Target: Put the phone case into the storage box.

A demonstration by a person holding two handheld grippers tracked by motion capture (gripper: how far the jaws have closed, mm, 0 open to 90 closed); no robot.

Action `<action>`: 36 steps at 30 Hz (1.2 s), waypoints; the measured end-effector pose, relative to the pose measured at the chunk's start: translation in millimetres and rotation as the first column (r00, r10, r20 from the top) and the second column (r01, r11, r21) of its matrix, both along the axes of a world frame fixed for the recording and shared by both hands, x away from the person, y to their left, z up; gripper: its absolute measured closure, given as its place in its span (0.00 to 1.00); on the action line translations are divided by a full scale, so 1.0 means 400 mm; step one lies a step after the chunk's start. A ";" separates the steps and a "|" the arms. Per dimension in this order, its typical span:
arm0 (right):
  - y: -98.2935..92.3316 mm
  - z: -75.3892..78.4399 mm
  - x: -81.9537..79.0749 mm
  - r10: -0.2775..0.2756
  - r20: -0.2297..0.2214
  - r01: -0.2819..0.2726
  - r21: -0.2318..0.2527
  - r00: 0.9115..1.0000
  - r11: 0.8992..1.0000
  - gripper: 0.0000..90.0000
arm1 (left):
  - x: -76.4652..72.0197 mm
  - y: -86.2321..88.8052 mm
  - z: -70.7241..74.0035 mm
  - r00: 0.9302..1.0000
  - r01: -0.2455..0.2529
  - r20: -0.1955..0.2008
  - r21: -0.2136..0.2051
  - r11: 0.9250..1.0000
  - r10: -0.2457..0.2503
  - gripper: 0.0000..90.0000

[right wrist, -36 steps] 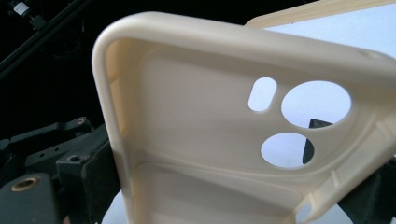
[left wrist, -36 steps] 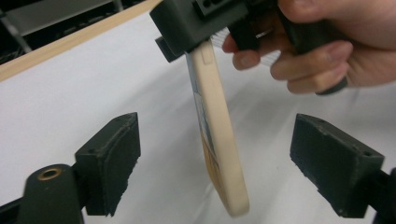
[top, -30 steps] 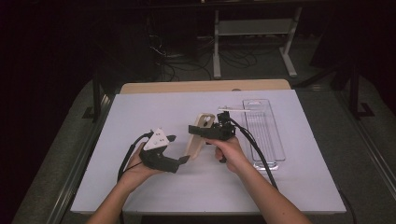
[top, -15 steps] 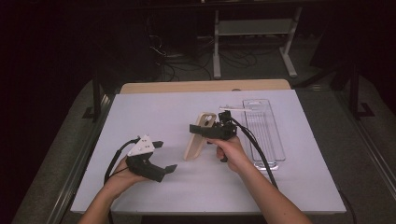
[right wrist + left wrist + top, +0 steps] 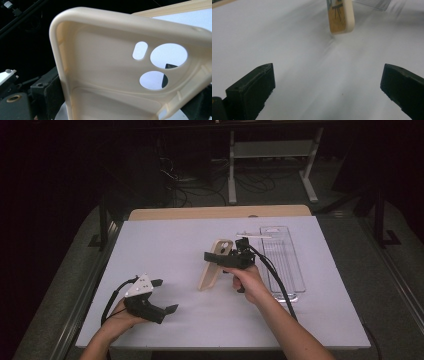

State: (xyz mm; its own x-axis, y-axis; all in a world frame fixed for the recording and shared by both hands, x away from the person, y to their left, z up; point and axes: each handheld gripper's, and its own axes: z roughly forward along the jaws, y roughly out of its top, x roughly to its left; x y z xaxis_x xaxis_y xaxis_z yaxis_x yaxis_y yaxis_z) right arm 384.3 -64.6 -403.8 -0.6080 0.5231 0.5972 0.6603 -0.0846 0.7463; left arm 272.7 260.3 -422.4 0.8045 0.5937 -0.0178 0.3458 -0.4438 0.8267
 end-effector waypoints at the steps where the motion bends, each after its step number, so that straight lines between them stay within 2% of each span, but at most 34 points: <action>1: -0.001 0.000 0.001 -0.002 0.002 0.002 -0.003 1.000 1.000 0.09 | 0.001 0.004 -0.003 1.000 0.001 0.001 0.003 1.000 -0.001 0.00; 3: -0.002 0.001 0.000 -0.002 -0.004 0.002 -0.002 1.000 1.000 0.09 | -0.001 0.012 -0.007 1.000 -0.013 -0.010 -0.004 1.000 0.013 0.00; 7: -0.003 0.005 0.000 -0.005 0.000 0.005 -0.006 1.000 1.000 0.09 | 0.002 0.016 -0.004 1.000 -0.022 -0.001 -0.003 1.000 0.022 0.00; 10: -0.007 0.010 0.002 -0.011 -0.016 0.011 -0.012 1.000 1.000 0.09 | 0.004 0.020 -0.003 1.000 -0.021 0.014 0.006 1.000 0.020 0.00; 17: -0.033 0.040 0.014 -0.036 -0.006 0.036 -0.014 0.999 0.999 0.09 | 0.003 0.013 -0.006 1.000 -0.011 -0.005 0.008 1.000 0.011 0.00; 21: -0.048 0.052 0.022 -0.051 -0.004 0.050 -0.020 0.999 0.999 0.09 | 0.002 0.013 -0.003 1.000 -0.005 0.008 0.009 1.000 0.005 0.00; 22: -0.052 0.055 0.024 -0.055 -0.002 0.055 -0.018 0.998 0.998 0.09 | 0.001 0.014 -0.001 1.000 -0.006 0.002 0.021 1.000 0.006 0.00; 24: -0.059 0.065 0.029 -0.061 0.003 0.062 -0.018 0.998 0.998 0.09 | 0.001 0.013 -0.002 1.000 -0.011 0.006 0.007 1.000 0.011 0.00; 31: -0.090 0.106 0.048 -0.088 0.020 0.089 -0.023 0.996 0.996 0.09 | 0.002 0.017 -0.001 1.000 -0.013 0.002 0.010 1.000 0.013 0.00; 34: -0.100 0.121 0.053 -0.098 0.030 0.099 -0.028 0.995 0.995 0.09 | 0.004 0.019 0.003 1.000 -0.007 0.007 0.026 1.000 0.007 0.00; 35: -0.103 0.125 0.055 -0.102 0.028 0.103 -0.027 0.994 0.994 0.09 | 0.005 0.017 0.001 1.000 -0.008 0.015 0.011 1.000 0.008 0.00; 36: -0.107 0.128 0.056 -0.104 0.027 0.105 -0.033 0.994 0.994 0.09 | 0.004 0.016 0.003 1.000 -0.010 0.009 0.014 1.000 0.010 0.00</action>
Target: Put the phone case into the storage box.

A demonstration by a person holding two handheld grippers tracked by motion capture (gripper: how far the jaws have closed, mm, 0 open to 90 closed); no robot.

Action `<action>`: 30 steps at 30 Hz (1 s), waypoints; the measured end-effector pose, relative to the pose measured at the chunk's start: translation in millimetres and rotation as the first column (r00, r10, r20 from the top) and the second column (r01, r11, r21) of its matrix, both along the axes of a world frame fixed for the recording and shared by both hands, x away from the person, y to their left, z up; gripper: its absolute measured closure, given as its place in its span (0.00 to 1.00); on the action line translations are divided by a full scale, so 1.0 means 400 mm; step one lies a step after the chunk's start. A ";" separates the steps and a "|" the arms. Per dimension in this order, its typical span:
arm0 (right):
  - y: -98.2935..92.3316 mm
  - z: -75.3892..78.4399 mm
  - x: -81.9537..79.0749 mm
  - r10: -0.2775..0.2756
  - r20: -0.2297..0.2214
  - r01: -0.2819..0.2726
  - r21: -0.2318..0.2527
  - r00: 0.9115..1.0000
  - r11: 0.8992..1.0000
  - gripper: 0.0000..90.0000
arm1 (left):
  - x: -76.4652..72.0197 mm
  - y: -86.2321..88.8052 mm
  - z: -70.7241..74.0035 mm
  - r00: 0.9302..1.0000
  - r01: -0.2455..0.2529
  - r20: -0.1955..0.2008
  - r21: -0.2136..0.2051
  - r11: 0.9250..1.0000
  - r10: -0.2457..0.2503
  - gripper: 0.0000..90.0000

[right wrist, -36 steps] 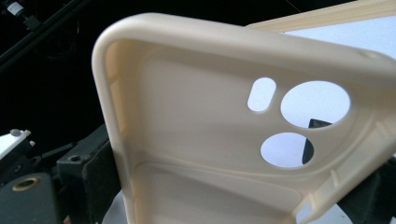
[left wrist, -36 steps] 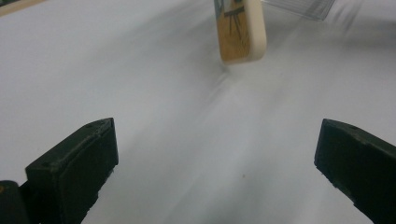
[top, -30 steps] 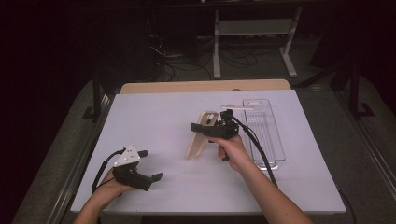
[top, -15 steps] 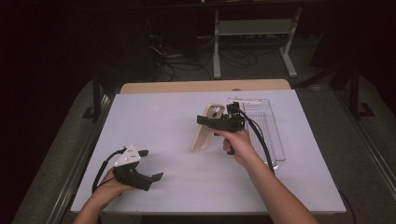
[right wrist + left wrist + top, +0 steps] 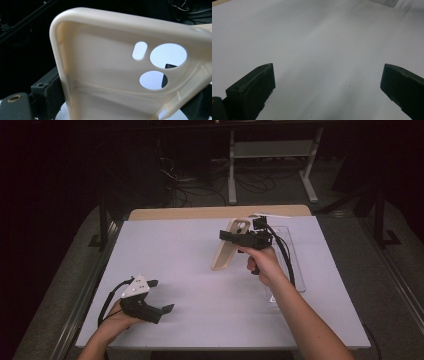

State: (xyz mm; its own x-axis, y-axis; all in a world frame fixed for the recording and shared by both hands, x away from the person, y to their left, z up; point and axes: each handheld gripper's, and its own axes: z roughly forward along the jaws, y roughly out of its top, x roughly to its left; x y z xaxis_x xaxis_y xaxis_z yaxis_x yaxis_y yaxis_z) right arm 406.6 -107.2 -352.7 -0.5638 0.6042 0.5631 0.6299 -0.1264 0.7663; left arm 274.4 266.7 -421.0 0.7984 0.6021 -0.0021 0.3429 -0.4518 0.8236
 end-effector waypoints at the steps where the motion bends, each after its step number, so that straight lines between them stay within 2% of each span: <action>1: -0.003 0.003 0.002 -0.004 0.002 0.004 0.000 1.000 1.000 0.10 | 0.000 0.000 0.000 1.000 0.003 0.003 0.003 1.000 -0.003 0.00; 5: -0.021 0.010 0.010 -0.021 -0.006 0.021 -0.012 1.000 1.000 0.10 | -0.001 -0.004 -0.004 1.000 0.002 0.001 0.004 1.000 -0.002 0.00; 10: -0.047 0.025 0.022 -0.052 -0.010 0.052 -0.002 0.999 0.999 0.10 | -0.004 -0.009 -0.003 1.000 -0.003 -0.004 -0.003 1.000 0.003 0.00; 15: -0.076 0.044 0.038 -0.079 -0.017 0.079 -0.010 0.997 0.997 0.10 | -0.005 -0.008 -0.001 1.000 -0.008 0.007 -0.007 1.000 0.008 0.00; 18: -0.097 0.054 0.047 -0.099 -0.008 0.099 -0.023 0.995 0.995 0.10 | -0.003 -0.001 0.003 1.000 -0.014 0.014 -0.005 1.000 0.014 0.00; 19: -0.104 0.058 0.050 -0.107 -0.008 0.107 -0.023 0.994 0.994 0.10 | -0.001 0.003 0.006 1.000 -0.012 0.018 0.010 1.000 0.012 0.00; 25: -0.148 0.073 0.061 -0.151 -0.010 0.150 -0.032 0.989 0.988 0.10 | 0.000 0.006 0.006 1.000 -0.024 0.017 -0.001 1.000 0.024 0.00; 30: -0.180 0.089 0.071 -0.181 -0.011 0.180 -0.071 0.983 0.981 0.10 | -0.002 -0.001 0.006 1.000 -0.017 0.014 0.002 1.000 0.017 0.00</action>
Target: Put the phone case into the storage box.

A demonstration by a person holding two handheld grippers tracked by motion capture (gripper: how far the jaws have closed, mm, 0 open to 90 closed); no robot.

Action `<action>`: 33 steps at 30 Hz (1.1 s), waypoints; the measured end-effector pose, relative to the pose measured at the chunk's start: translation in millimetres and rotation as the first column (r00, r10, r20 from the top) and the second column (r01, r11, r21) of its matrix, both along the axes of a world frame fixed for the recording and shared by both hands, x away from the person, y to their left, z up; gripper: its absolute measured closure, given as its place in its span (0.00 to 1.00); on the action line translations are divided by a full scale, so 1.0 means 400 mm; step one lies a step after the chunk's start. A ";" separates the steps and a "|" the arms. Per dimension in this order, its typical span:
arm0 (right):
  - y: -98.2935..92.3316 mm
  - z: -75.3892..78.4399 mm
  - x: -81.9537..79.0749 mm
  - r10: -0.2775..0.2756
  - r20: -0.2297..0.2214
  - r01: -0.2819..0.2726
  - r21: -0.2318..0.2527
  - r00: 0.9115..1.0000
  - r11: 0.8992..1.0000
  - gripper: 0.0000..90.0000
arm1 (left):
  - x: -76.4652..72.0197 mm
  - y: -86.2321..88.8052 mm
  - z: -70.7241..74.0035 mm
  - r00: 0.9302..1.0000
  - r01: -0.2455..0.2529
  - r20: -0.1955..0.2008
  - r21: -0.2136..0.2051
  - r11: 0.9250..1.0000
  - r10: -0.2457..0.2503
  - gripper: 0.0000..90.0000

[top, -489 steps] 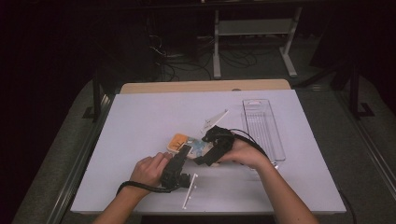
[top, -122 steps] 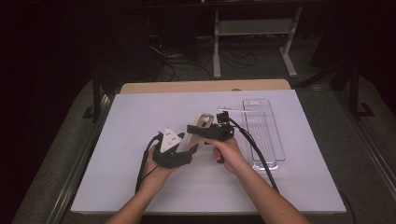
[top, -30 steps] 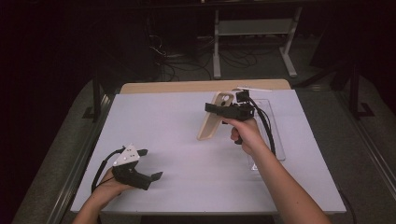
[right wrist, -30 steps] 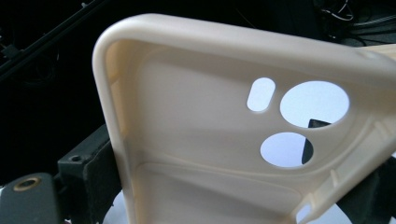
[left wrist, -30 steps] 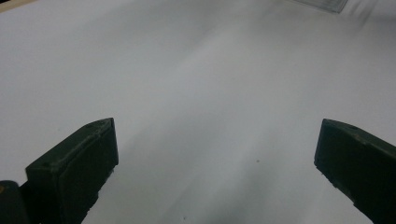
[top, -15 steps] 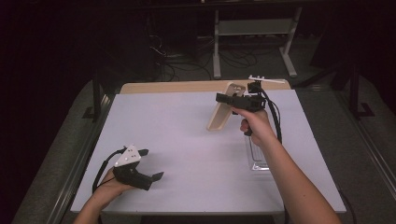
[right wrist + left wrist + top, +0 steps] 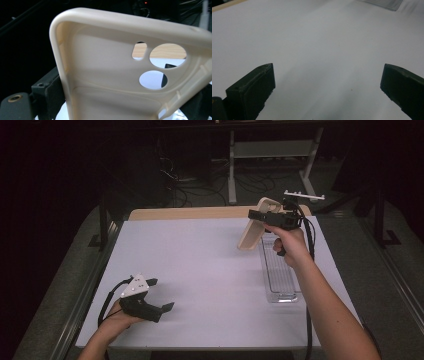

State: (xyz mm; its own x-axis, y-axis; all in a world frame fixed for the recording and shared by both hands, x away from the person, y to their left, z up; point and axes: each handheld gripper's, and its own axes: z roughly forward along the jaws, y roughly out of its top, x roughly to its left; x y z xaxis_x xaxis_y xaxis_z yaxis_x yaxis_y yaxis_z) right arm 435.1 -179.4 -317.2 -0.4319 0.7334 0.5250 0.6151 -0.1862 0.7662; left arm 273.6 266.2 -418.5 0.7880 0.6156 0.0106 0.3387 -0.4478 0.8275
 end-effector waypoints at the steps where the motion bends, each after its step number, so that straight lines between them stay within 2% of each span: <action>1: -0.006 0.004 0.002 -0.004 0.003 0.004 -0.014 1.000 1.000 0.10 | 0.000 -0.002 0.000 1.000 0.003 0.001 -0.003 1.000 -0.003 0.00; 10: -0.047 0.027 0.019 -0.046 -0.003 0.045 -0.107 0.999 0.993 0.10 | -0.002 -0.009 -0.003 1.000 0.011 -0.007 -0.004 1.000 -0.011 0.00; 12: -0.056 0.029 0.026 -0.062 -0.002 0.061 -0.148 0.998 0.987 0.10 | -0.003 -0.010 -0.003 1.000 0.011 -0.008 -0.007 1.000 -0.011 0.00; 13: -0.061 0.030 0.029 -0.070 -0.007 0.068 -0.163 0.998 0.984 0.10 | -0.004 -0.013 -0.004 1.000 0.003 -0.012 -0.029 1.000 -0.004 0.00; 18: -0.078 0.031 0.045 -0.100 -0.010 0.094 -0.238 0.995 0.967 0.10 | -0.003 -0.011 -0.003 1.000 0.006 -0.011 -0.020 1.000 -0.007 0.00; 24: -0.096 0.030 0.064 -0.130 -0.019 0.120 -0.275 0.991 0.954 0.10 | -0.004 -0.013 -0.005 1.000 0.006 -0.013 -0.028 1.000 -0.006 0.00; 33: -0.096 0.021 0.090 -0.147 -0.039 0.126 -0.335 0.988 0.934 0.10 | -0.006 -0.016 -0.001 1.000 0.020 -0.010 -0.010 1.000 -0.020 0.00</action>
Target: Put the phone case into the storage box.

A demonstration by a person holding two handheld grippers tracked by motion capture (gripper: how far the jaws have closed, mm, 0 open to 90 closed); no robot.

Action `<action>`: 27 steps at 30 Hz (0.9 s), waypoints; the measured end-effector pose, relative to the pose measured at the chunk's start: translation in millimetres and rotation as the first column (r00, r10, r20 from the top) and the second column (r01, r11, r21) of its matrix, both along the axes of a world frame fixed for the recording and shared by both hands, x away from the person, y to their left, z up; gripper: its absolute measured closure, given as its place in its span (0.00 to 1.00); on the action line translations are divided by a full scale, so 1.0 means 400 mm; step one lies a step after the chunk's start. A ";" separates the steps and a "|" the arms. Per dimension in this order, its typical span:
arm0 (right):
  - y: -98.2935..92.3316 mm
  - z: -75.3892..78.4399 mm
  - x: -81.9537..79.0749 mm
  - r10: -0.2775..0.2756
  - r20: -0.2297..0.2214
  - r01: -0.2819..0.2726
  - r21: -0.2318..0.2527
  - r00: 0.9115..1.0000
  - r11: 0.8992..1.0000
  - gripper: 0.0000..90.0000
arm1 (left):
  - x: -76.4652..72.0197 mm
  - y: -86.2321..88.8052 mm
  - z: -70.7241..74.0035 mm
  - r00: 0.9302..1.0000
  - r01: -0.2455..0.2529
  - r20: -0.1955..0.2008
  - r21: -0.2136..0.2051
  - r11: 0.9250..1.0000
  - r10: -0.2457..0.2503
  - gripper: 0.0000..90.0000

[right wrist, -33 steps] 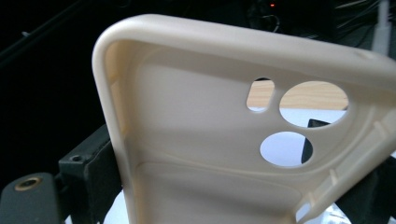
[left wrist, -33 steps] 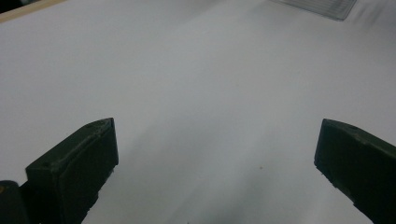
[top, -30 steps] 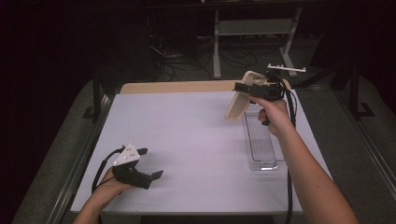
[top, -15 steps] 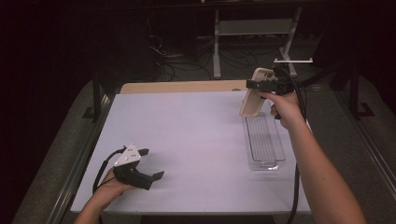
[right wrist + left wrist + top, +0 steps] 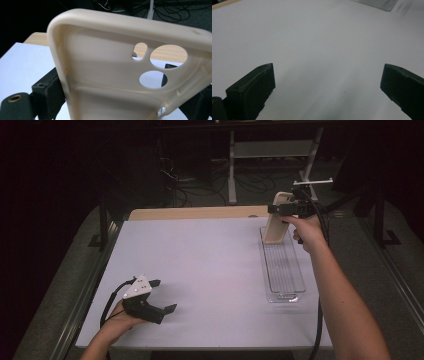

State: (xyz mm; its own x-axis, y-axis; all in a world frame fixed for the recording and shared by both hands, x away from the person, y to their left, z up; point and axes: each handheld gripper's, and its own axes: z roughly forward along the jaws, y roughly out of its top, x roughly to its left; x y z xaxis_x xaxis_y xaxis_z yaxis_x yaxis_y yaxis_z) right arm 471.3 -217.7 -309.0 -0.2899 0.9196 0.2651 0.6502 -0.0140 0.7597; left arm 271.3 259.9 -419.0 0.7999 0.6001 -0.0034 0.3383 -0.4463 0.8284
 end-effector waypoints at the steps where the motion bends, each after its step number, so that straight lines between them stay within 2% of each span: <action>1: 0.000 -0.003 0.002 -0.002 -0.007 0.002 -0.003 1.000 1.000 0.10 | 0.000 -0.001 -0.001 1.000 -0.001 0.003 -0.006 1.000 0.001 0.00; 6: 0.003 -0.021 0.016 -0.018 -0.043 0.017 -0.023 0.999 1.000 0.10 | -0.004 -0.006 0.000 1.000 0.003 0.004 -0.010 1.000 -0.003 0.00; 8: 0.006 -0.027 0.021 -0.024 -0.052 0.022 -0.035 0.998 0.999 0.10 | -0.003 -0.003 0.003 1.000 0.011 0.011 0.007 1.000 -0.011 0.00; 9: 0.008 -0.030 0.024 -0.027 -0.056 0.025 -0.044 0.998 0.999 0.10 | -0.004 -0.004 0.002 1.000 0.005 0.009 -0.006 1.000 -0.005 0.00; 10: 0.009 -0.034 0.027 -0.031 -0.058 0.028 -0.054 0.998 0.998 0.10 | -0.002 -0.001 0.005 1.000 0.013 0.014 0.013 1.000 -0.013 0.00; 12: 0.015 -0.039 0.031 -0.041 -0.077 0.036 -0.059 0.996 0.998 0.10 | -0.002 0.001 0.006 1.000 0.012 0.011 0.017 1.000 -0.012 0.00; 13: 0.015 -0.043 0.034 -0.043 -0.077 0.037 -0.069 0.996 0.997 0.10 | -0.005 -0.002 0.003 1.000 -0.001 0.000 -0.011 1.000 0.001 0.00; 14: 0.015 -0.046 0.037 -0.045 -0.079 0.038 -0.083 0.996 0.996 0.10 | -0.005 -0.002 0.002 1.000 -0.002 0.001 -0.015 1.000 0.002 0.00; 25: 0.029 -0.087 0.070 -0.081 -0.106 0.064 -0.162 0.991 0.985 0.10 | -0.005 -0.002 0.003 1.000 0.008 0.001 -0.001 1.000 -0.008 0.00; 27: 0.031 -0.092 0.075 -0.089 -0.115 0.070 -0.162 0.989 0.984 0.10 | -0.005 -0.003 0.002 1.000 0.011 -0.002 0.002 1.000 -0.011 0.00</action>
